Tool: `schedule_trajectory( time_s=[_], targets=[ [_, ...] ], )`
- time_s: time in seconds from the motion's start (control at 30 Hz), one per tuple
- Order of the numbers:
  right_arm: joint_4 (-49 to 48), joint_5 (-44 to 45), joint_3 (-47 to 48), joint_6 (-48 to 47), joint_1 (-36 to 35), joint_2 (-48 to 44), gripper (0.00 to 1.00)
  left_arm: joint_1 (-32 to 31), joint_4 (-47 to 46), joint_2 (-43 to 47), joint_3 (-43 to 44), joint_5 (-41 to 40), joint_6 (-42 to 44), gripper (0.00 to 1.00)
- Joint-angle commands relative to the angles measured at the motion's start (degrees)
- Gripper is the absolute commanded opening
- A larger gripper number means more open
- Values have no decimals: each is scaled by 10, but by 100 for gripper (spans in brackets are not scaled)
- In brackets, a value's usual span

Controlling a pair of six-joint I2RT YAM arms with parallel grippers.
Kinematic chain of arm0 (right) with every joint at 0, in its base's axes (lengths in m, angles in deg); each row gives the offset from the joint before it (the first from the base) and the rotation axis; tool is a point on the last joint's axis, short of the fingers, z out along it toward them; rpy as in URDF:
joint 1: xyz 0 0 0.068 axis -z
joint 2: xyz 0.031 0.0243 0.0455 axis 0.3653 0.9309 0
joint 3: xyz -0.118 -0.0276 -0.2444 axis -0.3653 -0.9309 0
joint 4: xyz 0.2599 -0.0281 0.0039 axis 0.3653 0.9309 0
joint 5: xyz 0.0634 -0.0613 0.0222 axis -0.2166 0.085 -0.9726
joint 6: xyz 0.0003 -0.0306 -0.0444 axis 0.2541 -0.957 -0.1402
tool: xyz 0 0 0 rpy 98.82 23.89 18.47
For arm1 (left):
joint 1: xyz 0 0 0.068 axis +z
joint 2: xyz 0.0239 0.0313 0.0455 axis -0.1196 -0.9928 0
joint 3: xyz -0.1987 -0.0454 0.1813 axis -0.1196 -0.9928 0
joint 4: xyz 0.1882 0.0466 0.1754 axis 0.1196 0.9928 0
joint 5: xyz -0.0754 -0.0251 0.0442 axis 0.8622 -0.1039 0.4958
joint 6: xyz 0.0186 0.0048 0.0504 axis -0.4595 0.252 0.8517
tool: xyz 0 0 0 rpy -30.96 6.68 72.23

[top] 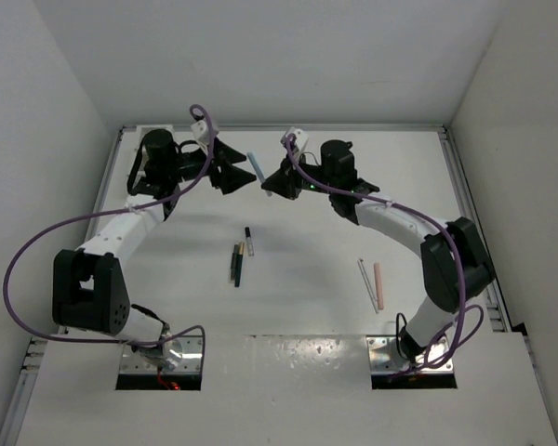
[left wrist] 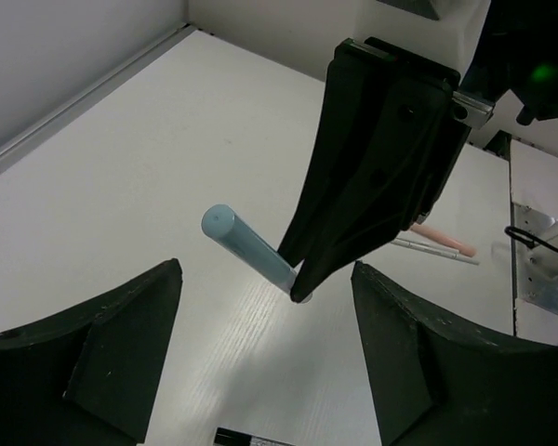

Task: Organize the makeup

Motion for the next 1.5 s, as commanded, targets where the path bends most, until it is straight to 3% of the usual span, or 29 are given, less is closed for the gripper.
schedule_trajectory(
  time_s=[0.0,0.2,0.3,0.33,0.47,0.57,0.67,0.73,0.8,0.83,0.93,1.07,1.2,1.3,1.47],
  targets=[
    [-57,-21,-7,1,-12,-6,0,1,-38,23,-14,29,-8,79],
    [-79,-21,-29,-2,-35,-14,0,-17,-68,28,-32,-50,-26,75],
    [-82,-17,-46,-6,-44,-24,0,-22,-75,28,-45,-82,-44,56],
    [-83,-12,-48,-8,-46,-26,0,-22,-75,28,-45,-82,-44,41],
    [-94,9,-65,-1,-48,-31,0,-22,-59,46,-50,-82,-39,13],
    [-96,20,-61,4,-48,-25,0,-22,-42,52,-50,-94,-28,0],
    [-91,38,-56,22,-49,-14,3,-22,-37,52,-50,-100,-28,0],
    [-81,41,-48,27,-46,-10,24,-22,-37,52,-50,-117,-28,0],
    [-74,47,-42,36,-44,-4,64,-22,-37,52,-45,-144,-28,0],
    [-72,55,-40,35,-42,0,99,-22,-37,52,-45,-155,-28,0],
    [-59,85,-39,52,-32,5,100,-16,-26,52,-33,-220,-3,0],
    [-41,131,-54,68,-11,-8,100,2,1,25,26,-340,95,0],
    [-2,140,-74,57,19,-36,100,43,-18,-40,88,-433,141,0],
    [94,150,-71,21,37,-57,100,78,-24,-107,164,-460,148,0],
    [161,200,-82,7,78,-78,100,119,21,-206,294,-477,148,0]
  ],
)
